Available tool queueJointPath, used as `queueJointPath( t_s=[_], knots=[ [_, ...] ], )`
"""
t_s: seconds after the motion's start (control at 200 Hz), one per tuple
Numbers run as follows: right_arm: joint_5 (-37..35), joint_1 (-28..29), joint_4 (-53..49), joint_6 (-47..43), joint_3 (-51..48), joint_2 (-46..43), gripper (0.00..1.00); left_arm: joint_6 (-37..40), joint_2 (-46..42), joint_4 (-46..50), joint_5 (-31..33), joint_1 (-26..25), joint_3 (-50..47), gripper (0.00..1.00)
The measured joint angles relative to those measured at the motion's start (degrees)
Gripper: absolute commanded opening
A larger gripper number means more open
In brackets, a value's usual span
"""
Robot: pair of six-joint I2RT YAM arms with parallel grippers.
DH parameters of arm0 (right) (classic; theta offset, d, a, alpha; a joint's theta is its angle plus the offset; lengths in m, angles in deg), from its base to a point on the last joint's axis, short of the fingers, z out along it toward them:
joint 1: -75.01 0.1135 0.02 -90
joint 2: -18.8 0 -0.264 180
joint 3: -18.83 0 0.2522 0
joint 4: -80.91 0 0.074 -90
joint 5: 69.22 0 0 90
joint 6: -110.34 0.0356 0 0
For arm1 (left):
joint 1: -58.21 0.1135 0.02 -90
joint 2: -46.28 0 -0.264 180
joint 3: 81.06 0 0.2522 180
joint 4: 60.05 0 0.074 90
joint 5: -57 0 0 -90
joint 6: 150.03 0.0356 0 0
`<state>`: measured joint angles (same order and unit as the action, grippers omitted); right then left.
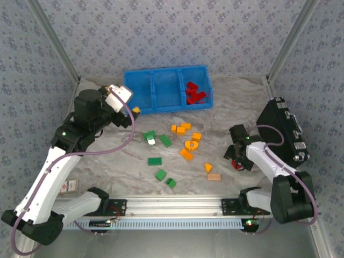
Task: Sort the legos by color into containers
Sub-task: Pick up the lego from the bottom-right of the table.
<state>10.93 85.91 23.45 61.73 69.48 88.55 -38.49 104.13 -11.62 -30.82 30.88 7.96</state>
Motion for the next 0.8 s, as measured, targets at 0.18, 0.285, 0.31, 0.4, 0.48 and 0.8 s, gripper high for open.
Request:
queueJointPath(
  t_s=[0.18,0.285,0.31,0.4,0.48,0.8],
  knots=[
    [0.2,-0.4,1.9,-0.2,-0.2,3.7,0.69,0.0,1.3,0.0,0.0,0.0,0.0,1.0],
    [0.2,-0.4,3.1,-0.2,-0.6,4.8,0.66,0.1,1.7,0.0,0.2,0.0,0.0,1.0],
    [0.2,-0.4,3.4,-0.2,-0.7,4.9,0.66,0.1,1.9,0.0,0.2,0.0,0.0,1.0],
    [0.2,-0.4,3.9,-0.3,-0.9,5.1,0.61,0.1,2.1,0.0,0.2,0.0,0.0,1.0],
    [0.2,-0.5,4.2,-0.1,-1.2,5.1,0.56,0.1,2.3,0.0,0.2,0.0,0.0,1.0],
    [0.2,-0.5,4.6,0.2,-1.1,4.9,0.41,0.1,2.7,0.0,0.2,0.0,0.0,1.0]
  ],
)
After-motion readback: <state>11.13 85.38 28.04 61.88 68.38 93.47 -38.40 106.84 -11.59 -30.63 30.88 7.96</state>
